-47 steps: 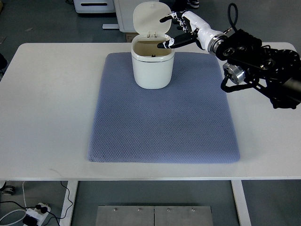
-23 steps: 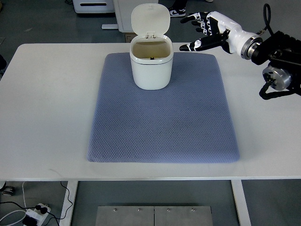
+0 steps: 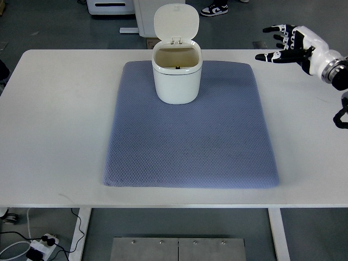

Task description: Put lemon in trash with right hand

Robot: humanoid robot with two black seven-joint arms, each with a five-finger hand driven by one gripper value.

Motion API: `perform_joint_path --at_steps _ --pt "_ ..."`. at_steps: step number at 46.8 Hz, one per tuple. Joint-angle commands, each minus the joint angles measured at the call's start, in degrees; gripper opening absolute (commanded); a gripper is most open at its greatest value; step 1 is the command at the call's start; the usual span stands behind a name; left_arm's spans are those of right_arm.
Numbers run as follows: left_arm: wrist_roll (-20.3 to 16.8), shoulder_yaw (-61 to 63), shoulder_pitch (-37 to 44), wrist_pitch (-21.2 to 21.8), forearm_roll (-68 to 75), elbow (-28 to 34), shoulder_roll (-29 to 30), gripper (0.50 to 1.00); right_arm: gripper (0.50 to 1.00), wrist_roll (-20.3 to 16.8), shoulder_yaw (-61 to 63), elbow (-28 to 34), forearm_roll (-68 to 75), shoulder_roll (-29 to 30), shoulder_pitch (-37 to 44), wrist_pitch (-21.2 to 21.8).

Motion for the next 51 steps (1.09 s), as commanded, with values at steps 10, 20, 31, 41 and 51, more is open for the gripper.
perform_joint_path --at_steps 10,20,31,41,51 --pt "0.01 0.03 0.00 0.00 0.00 0.00 0.00 1.000 1.000 2.24 14.06 -10.17 0.52 6.09 -8.68 7.84" --pt "0.01 0.03 0.00 0.00 0.00 0.00 0.00 1.000 0.998 1.54 15.03 -20.45 10.35 11.80 -9.38 9.60" --pt "0.01 0.03 0.00 0.00 0.00 0.00 0.00 1.000 1.000 0.75 22.84 -29.51 16.16 18.05 -10.17 10.57" --pt "0.01 0.03 0.00 0.00 0.00 0.00 0.00 1.000 1.000 -1.36 27.95 -32.33 16.25 20.16 -11.84 10.83" --pt "0.01 0.03 0.00 0.00 0.00 0.00 0.00 1.000 1.000 -1.36 30.85 -32.24 16.34 20.16 -16.76 11.10"
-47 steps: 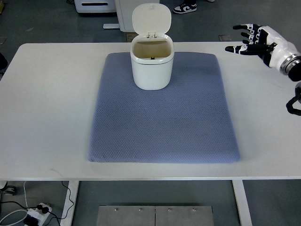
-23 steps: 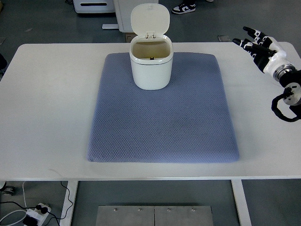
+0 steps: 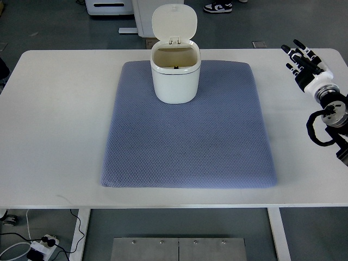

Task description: Put lemon in trash with right hand

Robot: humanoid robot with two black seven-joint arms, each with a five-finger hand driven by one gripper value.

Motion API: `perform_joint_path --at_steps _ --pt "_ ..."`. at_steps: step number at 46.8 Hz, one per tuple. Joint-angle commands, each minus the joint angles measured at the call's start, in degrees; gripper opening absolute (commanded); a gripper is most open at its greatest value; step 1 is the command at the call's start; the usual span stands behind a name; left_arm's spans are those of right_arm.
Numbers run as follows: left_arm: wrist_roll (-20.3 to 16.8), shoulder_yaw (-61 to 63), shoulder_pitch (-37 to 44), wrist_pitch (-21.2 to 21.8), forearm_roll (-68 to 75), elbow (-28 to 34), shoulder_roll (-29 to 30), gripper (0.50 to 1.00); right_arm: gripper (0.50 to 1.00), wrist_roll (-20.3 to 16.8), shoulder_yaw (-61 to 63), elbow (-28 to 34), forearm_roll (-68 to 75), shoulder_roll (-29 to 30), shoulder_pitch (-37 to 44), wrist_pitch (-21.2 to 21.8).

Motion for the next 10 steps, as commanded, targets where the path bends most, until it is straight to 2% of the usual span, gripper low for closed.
perform_joint_path --at_steps 1,10 --pt "0.01 0.00 0.00 0.00 0.00 0.00 0.00 1.000 1.000 0.01 1.15 0.03 -0.04 -0.08 -1.98 0.32" --pt "0.01 0.00 0.00 0.00 0.00 0.00 0.00 1.000 1.000 0.36 1.42 0.12 -0.04 -0.08 -5.06 2.61"
